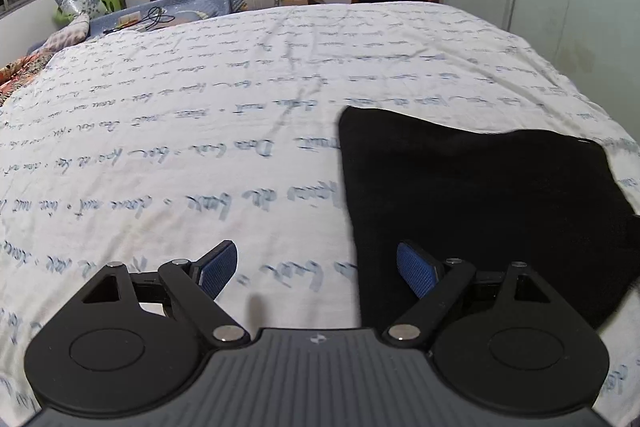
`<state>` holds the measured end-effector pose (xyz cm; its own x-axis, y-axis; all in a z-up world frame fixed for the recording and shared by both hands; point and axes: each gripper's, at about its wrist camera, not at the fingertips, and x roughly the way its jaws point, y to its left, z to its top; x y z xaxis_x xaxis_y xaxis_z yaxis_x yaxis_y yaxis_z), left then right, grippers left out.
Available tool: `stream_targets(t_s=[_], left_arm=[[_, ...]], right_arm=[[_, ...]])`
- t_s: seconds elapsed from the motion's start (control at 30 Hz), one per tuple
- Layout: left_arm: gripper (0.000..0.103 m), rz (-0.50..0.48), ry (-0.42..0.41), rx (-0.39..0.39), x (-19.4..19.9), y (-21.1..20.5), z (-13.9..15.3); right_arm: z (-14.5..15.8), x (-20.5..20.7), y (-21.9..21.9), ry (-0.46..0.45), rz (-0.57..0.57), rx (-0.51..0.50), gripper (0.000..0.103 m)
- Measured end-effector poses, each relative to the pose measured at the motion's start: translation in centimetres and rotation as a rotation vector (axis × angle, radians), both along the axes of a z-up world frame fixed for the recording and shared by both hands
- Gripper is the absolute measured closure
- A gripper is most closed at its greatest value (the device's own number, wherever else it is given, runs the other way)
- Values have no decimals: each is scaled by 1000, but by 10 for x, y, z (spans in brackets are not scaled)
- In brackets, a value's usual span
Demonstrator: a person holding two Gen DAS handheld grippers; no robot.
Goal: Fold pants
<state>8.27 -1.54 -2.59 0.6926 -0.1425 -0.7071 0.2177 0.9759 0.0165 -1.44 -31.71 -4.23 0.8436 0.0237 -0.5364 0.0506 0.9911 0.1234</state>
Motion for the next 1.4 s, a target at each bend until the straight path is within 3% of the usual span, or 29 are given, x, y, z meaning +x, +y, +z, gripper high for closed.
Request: stream_targets(t_s=[0.07,0.17,0.23,0.27,0.43,0.47,0.5,0.53,0.57,0.6,0.67,0.7,0.77,0.97,1.1,1.27,1.33,1.4], left_arm=[[15,-1,13,-72,13,13,-3],[15,-55,146,-224,39,28,-17],[13,-71,193,-326,51,35,-25],[9,-78,205,-356,55,36,-26],[9,-133,221,-423,67,26,-28],[9,-139,225,-432,68,22,-29],[9,-148,230,-446,67,19,-28],[13,-172,234,-464,66,16,-28],[36,-208,242,-486,65,12,-27],[47,-229,253,-493,64,9,-27],[80,-199,227,-433,61,6,-27],[83,-194,225,-430,62,7,-28],[88,-175,230,-500,63,17,-29],[90,-177,127,-449,44,18,-11],[90,-184,60,-426,33,26,14],[90,-115,-83,-333,25,50,51],[88,-104,-84,-285,33,58,55],[81,-94,-25,-196,52,59,41]], right_arm=[[-6,7,-17,14,-18,83,31],[-19,22,-39,65,-8,219,31],[-28,32,-48,95,6,296,29],[-31,37,-52,106,33,338,27],[-38,62,-69,139,123,491,27],[-40,67,-68,145,127,504,28],[-41,72,-68,149,128,509,36],[-42,76,-66,154,117,497,42],[-42,79,-62,157,103,475,50],[-41,81,-59,156,103,455,54],[-40,81,-55,150,111,424,59],[-41,81,-56,147,109,423,62],[-42,81,-57,142,99,436,67],[-31,78,-46,104,71,399,79],[-11,75,-35,57,84,384,82],[14,87,-11,-8,171,401,82],[18,93,0,-23,200,401,82],[14,109,10,-1,210,415,78]])
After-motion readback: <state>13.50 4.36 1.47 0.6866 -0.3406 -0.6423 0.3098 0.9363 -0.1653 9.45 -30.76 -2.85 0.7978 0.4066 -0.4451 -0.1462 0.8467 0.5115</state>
